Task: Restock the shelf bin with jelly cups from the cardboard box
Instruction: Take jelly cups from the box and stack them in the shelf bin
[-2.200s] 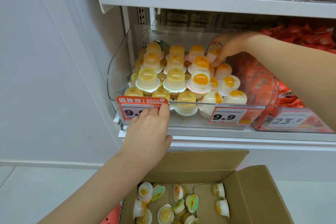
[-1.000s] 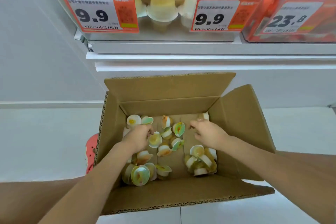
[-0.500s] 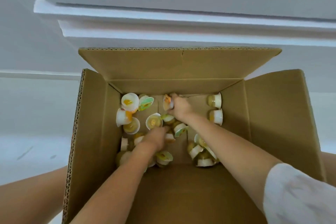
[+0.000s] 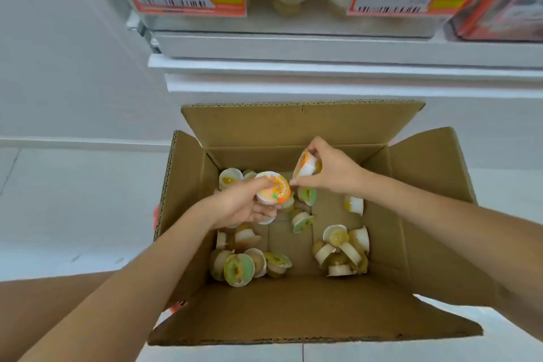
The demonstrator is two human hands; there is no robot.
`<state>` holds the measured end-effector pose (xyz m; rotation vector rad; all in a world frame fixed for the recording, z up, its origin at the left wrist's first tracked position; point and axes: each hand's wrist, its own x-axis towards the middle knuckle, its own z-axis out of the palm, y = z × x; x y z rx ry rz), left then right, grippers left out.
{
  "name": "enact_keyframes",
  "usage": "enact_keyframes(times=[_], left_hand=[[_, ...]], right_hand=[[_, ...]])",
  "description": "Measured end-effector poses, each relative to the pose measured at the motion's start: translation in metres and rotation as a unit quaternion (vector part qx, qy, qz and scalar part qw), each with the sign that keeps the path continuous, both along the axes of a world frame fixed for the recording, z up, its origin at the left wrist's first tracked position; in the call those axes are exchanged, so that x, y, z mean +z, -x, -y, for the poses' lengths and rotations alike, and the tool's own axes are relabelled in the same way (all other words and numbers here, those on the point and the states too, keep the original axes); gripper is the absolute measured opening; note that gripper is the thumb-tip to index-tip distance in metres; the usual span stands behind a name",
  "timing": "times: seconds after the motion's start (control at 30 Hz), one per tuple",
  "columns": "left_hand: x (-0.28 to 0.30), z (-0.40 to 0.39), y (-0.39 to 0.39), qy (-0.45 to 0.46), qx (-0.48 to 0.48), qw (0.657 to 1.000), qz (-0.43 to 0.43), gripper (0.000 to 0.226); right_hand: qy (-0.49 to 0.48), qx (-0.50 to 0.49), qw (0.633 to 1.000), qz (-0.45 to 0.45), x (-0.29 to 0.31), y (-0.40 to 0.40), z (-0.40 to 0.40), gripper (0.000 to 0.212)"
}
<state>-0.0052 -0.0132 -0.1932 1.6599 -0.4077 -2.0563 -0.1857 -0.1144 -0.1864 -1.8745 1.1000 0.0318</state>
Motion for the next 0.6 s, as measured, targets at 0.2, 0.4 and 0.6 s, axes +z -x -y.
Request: enact_keyframes(times=[0.2,0.4,0.6], left_hand=[[0.126,0.022,-0.005,0.073,0.042,0.996,-0.042,0.022],[0.219,0.002,0.005,0.144,0.022,0.958,-0.246,0.031],[0.235,0.006,0.025,0.251,0.077,0.92,-0.29,0.053]], right_hand=[[0.113,0.109,0.988,-0.016,0.152,0.024,-0.01,0.055],[0.282,0.135,0.949,0.04,0.258,0.035,-0.029,0.055],[0.193,0.081,0.962,0.173,0.253,0.031,-0.027,0.053]])
